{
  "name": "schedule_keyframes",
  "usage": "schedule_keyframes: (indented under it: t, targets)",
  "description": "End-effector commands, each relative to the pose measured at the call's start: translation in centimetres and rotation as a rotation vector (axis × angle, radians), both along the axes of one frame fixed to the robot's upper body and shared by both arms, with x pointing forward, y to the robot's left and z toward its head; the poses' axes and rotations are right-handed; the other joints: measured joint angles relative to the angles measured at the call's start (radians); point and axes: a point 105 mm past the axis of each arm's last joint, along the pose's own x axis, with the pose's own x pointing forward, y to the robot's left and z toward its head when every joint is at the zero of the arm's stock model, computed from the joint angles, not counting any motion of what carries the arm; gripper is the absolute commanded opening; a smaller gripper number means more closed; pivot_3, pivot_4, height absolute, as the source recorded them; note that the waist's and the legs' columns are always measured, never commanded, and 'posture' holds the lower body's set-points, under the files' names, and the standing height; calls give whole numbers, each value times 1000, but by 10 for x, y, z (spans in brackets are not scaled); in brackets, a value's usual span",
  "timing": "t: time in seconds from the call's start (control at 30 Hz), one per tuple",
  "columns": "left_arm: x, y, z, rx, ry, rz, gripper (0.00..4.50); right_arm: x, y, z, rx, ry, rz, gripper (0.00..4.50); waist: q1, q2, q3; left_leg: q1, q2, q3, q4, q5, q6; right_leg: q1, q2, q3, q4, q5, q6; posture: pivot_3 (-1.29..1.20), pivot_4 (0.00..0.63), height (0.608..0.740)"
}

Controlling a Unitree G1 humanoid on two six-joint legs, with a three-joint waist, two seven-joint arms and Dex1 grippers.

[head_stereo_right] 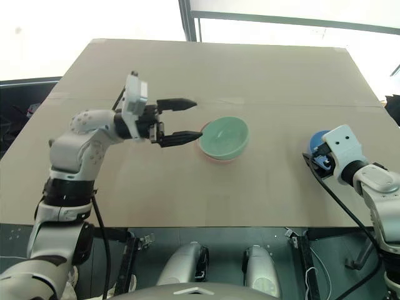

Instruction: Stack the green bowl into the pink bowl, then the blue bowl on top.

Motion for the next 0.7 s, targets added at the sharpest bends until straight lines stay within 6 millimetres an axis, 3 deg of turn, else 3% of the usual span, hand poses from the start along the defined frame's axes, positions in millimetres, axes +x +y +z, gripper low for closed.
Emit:
schedule_keyframes:
  t: [0.03, 0.13, 0.17, 0.2, 0.37, 0.5, 0.57, 0.7]
  targets:
    - [-19, 9, 11, -61, -17, -25, 4496, 6, -8, -1, -9, 14, -21, 3664, 3, 0, 0, 0, 0, 0, 0, 0, 0, 0, 0, 0, 0, 0, 0, 0, 150, 698]
    - [-31, 12, 9, -71, 35, -50, 4500, 9, -14, -9, -3, 50, -31, 2829, 6, 0, 0, 0, -1, -1, 1, 0, 0, 1, -1, -1, 0, 0, 0, 0, 150, 698]
    - [-34, 14, 9, -73, 39, -51, 4500, 11, -15, -12, 1, 59, -32, 2262, 6, 0, 0, 0, -1, -1, 1, 0, 0, 1, -1, -1, 0, 0, 0, 0, 150, 698]
    - [-36, 14, 9, -74, 41, -52, 4500, 12, -16, -13, 3, 65, -32, 2035, 5, 0, 0, 0, -1, -1, 1, 0, 0, 1, -1, -1, 0, 0, 0, 0, 150, 698]
    - [-42, 15, 9, -80, 19, -44, 4500, 17, -17, -16, 1, 77, -26, 29, 3, 0, 0, 1, 0, -1, 1, 0, 0, 2, 0, -1, 0, 0, 0, 0, 150, 698]
    - [-43, 12, 11, -96, 8, -43, 4500, 22, -12, -1, -36, -5, 8, 29, 3, 0, 0, 0, 0, -1, 1, 0, 0, 2, 0, -1, 0, 0, 0, 0, 150, 698]
    - [-46, 12, 11, -96, 9, -57, 4500, 24, 17, 26, 13, -109, 148, 29, 3, 0, 0, 0, -1, -1, 1, 0, 0, 2, 0, 0, 0, 0, 0, 0, 150, 698]
    - [-49, 9, 9, -78, 3, -86, 4500, 7, 91, 73, 144, -232, 506, 29, -11, 1, 1, 1, 1, 0, 1, 0, 0, 1, 1, 1, 0, 0, 0, 0, 150, 698]
